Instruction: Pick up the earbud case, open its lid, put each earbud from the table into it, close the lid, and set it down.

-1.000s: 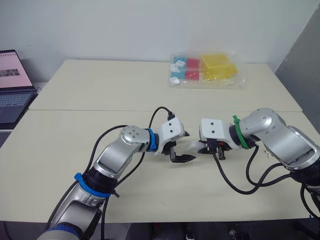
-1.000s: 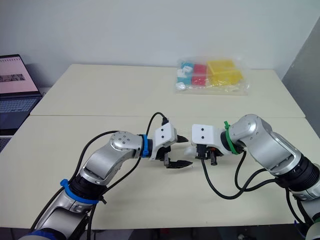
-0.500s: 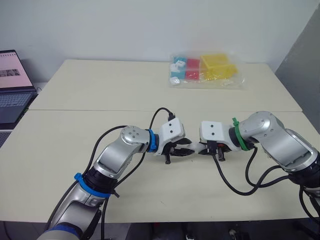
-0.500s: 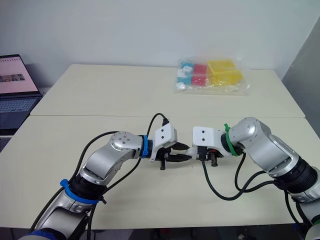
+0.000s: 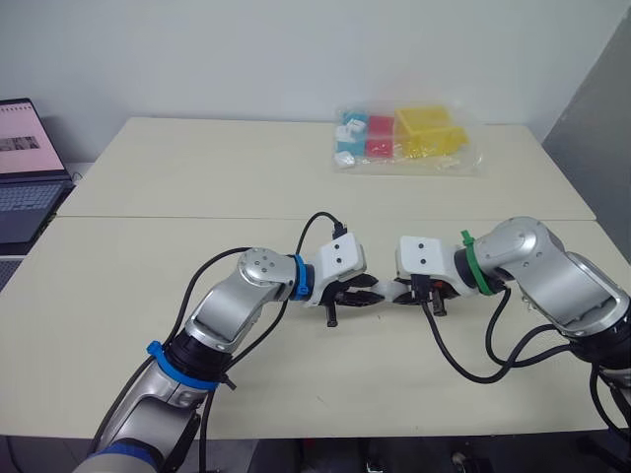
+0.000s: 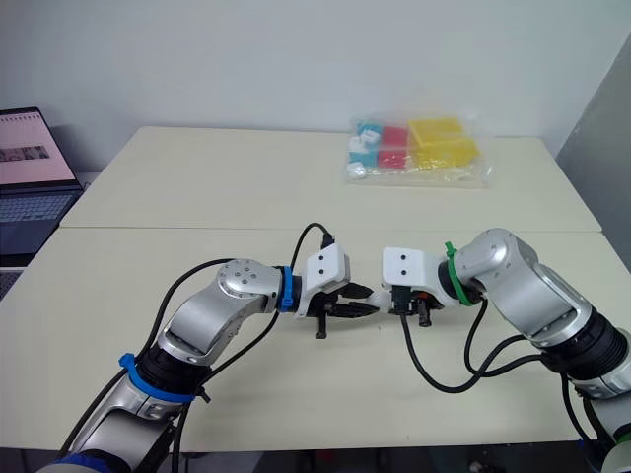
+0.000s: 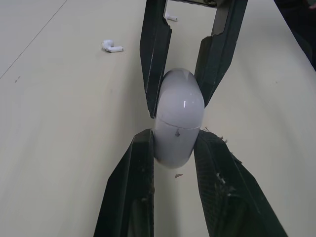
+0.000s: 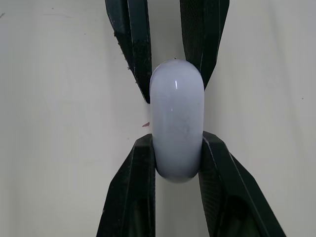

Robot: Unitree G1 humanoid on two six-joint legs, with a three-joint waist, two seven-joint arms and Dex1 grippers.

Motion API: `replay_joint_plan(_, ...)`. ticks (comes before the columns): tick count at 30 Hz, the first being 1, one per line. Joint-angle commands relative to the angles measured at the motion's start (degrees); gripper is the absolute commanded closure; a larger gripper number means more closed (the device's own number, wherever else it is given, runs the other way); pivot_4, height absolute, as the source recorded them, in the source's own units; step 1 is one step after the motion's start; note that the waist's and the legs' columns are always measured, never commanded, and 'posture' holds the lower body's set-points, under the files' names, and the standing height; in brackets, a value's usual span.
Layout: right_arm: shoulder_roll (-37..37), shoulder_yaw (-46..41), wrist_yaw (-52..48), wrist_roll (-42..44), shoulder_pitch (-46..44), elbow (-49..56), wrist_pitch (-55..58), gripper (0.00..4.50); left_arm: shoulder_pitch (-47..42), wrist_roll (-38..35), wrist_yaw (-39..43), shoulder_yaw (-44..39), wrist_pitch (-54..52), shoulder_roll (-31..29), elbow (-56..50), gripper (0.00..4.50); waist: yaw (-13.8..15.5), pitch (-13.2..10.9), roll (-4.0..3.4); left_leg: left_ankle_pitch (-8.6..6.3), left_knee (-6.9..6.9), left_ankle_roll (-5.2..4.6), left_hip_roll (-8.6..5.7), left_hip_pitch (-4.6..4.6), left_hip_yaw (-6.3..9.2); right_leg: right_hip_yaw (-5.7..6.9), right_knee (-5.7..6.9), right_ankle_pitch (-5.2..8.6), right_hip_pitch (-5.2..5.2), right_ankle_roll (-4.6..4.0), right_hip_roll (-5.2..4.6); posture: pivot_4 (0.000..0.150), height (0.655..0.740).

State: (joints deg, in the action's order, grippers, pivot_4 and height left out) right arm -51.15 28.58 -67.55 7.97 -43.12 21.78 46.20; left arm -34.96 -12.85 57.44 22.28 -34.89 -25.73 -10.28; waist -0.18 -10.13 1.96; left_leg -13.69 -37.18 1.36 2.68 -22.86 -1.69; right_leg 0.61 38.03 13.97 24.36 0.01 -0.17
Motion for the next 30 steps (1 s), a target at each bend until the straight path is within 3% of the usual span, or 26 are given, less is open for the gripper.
replay_joint_plan(1,-1.1,-2.2,-1.2,0.4,0.3,1.9,-1.6,3.0,-0.1,-0.2,-1.1,-0.7,0.1,0.5,-0.8,3.71,0.0,0.0,0.0,0.0,0.0,0.0,0.0,0.0,0.0,0.0,0.0,0.0,0.0,0.0,0.0,0.15,0.74)
replay_joint_plan(10,-5.5,-6.0,-2.7,0.6,2.3,0.7,-3.6,0.0,2.5,-0.7,-0.8,-1.8,2.0,-0.1,0.5,3.73,0.0,0.0,0.0,0.0,-0.02,0.0,0.0,0.01,0.0,0.01,0.01,0.0,-0.01,0.0,0.0,0.15,0.74)
replay_joint_plan(16,-10.8,-18.4,-4.9,4.8,9.6,0.7,-13.6,0.0,9.4,-9.8,0.5,-10.2,9.3,5.8,3.6,3.73,0.1,0.0,0.0,0.0,-0.02,0.0,0.0,0.0,-0.02,0.0,-0.04,0.0,-0.04,0.0,-0.03,0.15,0.74)
replay_joint_plan(22,-3.8,-29.6,0.6,10.6,15.8,4.0,-21.5,0.0,11.6,-8.8,-0.6,-11.9,18.1,8.7,5.5,3.73,0.1,0.0,-0.01,0.0,-0.03,0.0,0.02,0.23,-0.01,0.0,0.04,-0.01,-0.22,0.0,0.01,0.15,0.74)
replay_joint_plan(30,-0.5,-25.6,4.9,7.5,15.3,5.7,-23.6,0.0,10.0,-5.7,-0.2,-11.0,28.4,9.7,9.8,3.73,0.0,0.0,-0.03,0.01,-0.05,0.01,-0.01,0.29,-0.08,-0.05,0.03,-0.04,-0.29,0.03,-0.01,0.15,0.74)
